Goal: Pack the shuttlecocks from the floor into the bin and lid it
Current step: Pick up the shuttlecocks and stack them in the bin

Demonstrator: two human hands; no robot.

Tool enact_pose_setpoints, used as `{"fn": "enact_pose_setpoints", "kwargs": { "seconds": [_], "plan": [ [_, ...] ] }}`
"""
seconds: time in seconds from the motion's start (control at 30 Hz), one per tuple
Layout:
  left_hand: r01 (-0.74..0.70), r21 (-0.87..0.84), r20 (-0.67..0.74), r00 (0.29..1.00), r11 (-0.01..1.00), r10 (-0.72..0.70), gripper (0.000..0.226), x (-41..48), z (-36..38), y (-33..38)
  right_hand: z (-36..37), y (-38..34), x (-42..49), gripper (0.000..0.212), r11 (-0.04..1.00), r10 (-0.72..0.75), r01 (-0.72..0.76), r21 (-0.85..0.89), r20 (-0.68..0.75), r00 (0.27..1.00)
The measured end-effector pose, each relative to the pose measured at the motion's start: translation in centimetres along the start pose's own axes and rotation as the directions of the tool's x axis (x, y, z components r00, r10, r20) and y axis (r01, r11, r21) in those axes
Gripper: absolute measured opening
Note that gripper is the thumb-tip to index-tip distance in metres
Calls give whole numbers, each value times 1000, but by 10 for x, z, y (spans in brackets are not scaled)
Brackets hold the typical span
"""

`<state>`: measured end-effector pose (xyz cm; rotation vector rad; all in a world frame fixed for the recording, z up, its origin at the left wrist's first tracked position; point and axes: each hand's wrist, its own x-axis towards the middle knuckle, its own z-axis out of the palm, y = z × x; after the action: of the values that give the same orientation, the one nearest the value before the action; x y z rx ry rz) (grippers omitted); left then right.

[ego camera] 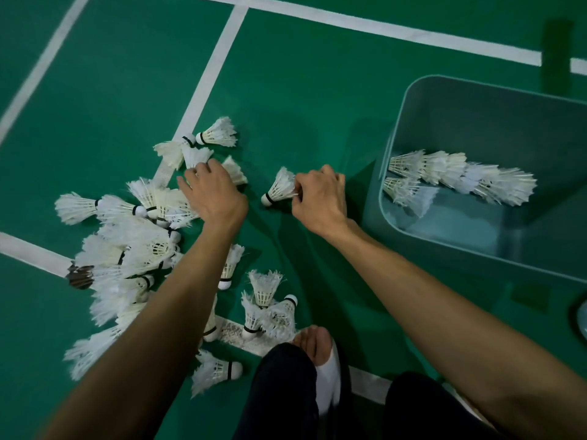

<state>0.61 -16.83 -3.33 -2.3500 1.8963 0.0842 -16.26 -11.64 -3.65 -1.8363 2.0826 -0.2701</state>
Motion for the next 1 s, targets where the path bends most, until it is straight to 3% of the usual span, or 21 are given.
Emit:
{"fn": "enact_pose_setpoints", "kwargs": {
  "seconds": [0.1,0.2,0.33,0.47,0.6,0.73,0.8,0.9,1.0],
  "plan": [
    [-112,-75,-14,994,991,111,52,2,-1,-1,-8,2,-9,11,998,30,-32,48,39,999],
    [-213,-294,35,972,932,233,53,-12,-4,0,-9,1,-16,11,996,28,-32,88,42,999],
    [-313,-185,136,931,932,339,54,-24,-1,-1,-8,0,-28,7,992,8,-12,128,33,999],
    [-346,-289,10,931,892,365,49,-37,-1,-2,-12,8,-39,7,986,-27,17,164,54,998],
    [-291,-623,-87,948,727,305,31,-58,-7,4,-22,7,-49,7,986,-65,61,153,22,998],
    [-235,-714,-91,965,659,244,23,-75,-2,10,-32,-3,-56,10,973,-118,114,201,9,993],
    [-154,-720,-43,983,677,178,22,-80,0,10,-34,-6,-61,10,965,-143,138,224,2,990],
    [-97,-597,11,992,796,129,30,-84,5,8,-30,-2,-66,6,983,-103,104,154,-11,995],
    [-36,-615,149,976,788,161,32,-91,12,8,-21,12,-69,17,991,-6,-2,131,63,998]
  ]
}}
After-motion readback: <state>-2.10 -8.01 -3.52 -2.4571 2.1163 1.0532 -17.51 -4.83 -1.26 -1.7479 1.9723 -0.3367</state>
